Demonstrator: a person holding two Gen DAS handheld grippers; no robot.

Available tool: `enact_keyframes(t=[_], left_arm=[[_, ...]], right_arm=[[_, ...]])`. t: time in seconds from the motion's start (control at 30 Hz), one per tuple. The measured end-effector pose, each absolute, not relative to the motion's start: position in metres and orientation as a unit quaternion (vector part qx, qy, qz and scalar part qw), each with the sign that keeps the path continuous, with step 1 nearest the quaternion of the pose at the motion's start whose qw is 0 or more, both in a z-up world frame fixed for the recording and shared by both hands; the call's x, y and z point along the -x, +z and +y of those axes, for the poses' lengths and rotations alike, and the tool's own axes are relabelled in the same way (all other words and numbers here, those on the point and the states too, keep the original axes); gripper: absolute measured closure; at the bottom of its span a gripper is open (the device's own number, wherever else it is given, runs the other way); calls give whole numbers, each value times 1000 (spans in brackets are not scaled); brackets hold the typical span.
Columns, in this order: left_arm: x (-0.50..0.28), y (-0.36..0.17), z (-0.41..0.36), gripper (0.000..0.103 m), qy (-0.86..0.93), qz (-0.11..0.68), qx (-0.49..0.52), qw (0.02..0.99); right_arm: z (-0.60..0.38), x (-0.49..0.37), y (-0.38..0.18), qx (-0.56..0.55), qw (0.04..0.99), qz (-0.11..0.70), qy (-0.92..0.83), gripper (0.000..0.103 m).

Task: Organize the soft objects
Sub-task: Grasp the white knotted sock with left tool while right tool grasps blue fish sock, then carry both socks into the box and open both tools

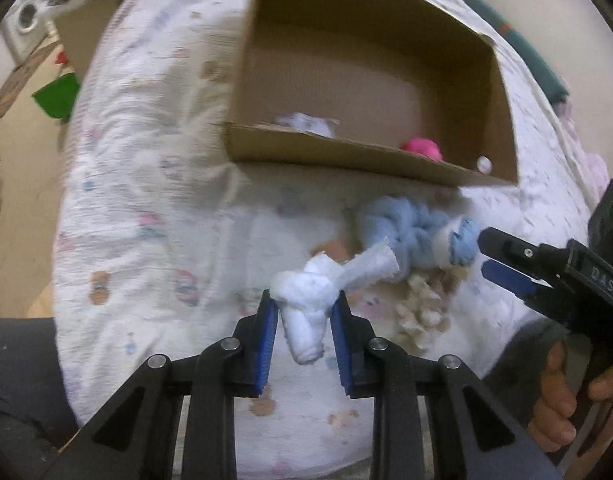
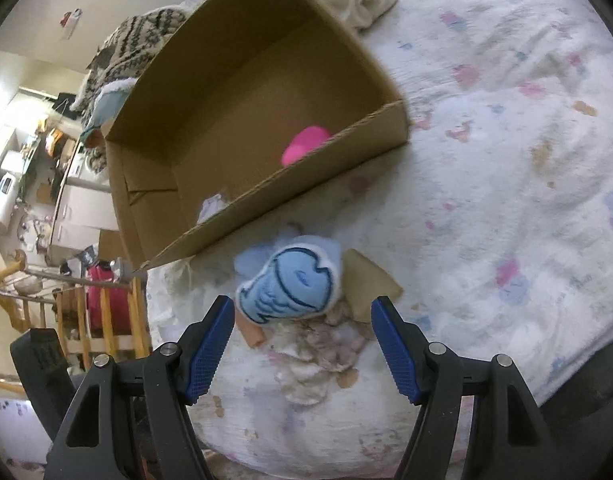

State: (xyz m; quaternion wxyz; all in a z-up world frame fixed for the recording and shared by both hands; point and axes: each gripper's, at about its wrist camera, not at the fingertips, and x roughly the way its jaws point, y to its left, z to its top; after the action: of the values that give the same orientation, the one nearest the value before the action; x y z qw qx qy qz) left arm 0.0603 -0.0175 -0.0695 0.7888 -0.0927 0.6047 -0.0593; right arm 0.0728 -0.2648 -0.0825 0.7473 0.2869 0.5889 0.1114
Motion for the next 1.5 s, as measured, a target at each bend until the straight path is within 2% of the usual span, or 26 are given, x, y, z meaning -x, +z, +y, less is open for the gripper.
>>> enact_keyframes(t=[0.3, 0.33, 0.37, 0.43, 0.5, 0.6, 1.17, 1.5], left_arm=[[-63, -50, 7, 79, -29, 577, 112, 809], [-62, -47, 9, 79, -28, 574, 111, 811], [-62, -46, 9, 79, -26, 571, 110, 813], [-63, -47, 7, 79, -26, 571, 108, 814], [-64, -49, 7, 79, -23, 572, 106, 813], [-65, -52, 7, 79, -16, 572, 101, 814], [-60, -32, 16, 79, 11, 547, 86, 832], [-87, 18, 4, 79, -5, 498, 52, 866]], right_arm=[[-227, -99, -95, -190, 758, 613, 115, 28], [-222, -100, -95, -174, 764, 611, 115, 30], [-219, -99, -94, -156, 771, 607, 113, 37], [-214, -98, -94, -127, 778, 604, 112, 43], [-213, -97, -91, -125, 783, 599, 115, 51], [-218, -91, -80, -137, 791, 582, 133, 57], [-230, -55, -5, -180, 826, 492, 209, 60], [-248, -72, 39, -181, 862, 424, 210, 60]])
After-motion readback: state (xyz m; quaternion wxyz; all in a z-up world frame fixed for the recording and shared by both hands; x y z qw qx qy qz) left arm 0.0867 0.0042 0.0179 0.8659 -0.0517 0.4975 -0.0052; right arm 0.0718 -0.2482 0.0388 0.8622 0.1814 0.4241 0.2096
